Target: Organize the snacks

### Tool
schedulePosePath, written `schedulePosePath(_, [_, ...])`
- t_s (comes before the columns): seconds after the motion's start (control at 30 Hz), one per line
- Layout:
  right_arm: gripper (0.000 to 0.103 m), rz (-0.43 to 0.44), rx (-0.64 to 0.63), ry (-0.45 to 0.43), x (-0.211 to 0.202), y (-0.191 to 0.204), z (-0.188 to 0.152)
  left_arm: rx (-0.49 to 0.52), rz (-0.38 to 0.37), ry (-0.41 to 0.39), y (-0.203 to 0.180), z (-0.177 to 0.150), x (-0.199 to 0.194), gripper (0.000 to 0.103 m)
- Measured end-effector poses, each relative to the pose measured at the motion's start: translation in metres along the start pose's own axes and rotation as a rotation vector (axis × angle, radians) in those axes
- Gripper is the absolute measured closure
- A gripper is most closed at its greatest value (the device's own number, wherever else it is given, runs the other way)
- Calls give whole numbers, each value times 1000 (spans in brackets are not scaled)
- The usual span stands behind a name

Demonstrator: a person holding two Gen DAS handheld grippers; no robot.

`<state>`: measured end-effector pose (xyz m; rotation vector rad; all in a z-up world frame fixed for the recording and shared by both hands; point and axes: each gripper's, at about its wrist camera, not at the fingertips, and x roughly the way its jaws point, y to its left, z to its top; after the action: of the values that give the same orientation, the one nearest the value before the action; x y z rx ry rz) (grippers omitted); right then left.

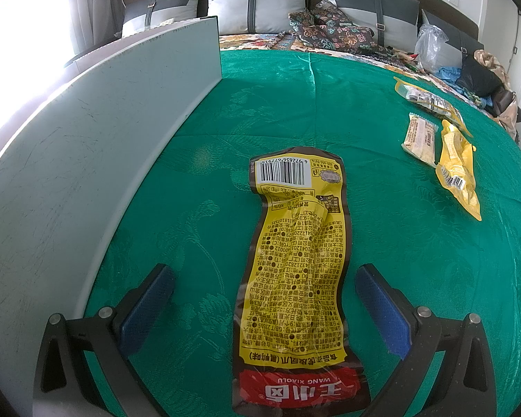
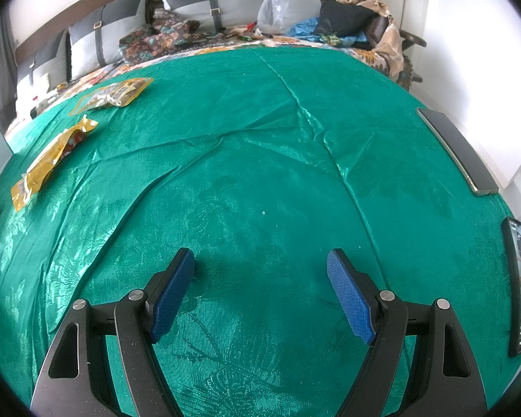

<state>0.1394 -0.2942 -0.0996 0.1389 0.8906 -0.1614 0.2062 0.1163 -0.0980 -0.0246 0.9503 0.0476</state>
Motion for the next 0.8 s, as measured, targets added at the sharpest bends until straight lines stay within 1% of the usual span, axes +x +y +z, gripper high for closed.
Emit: schedulePosePath(0.8, [21, 1, -1, 0, 0, 0, 0, 2, -3, 0, 1, -1, 0, 0])
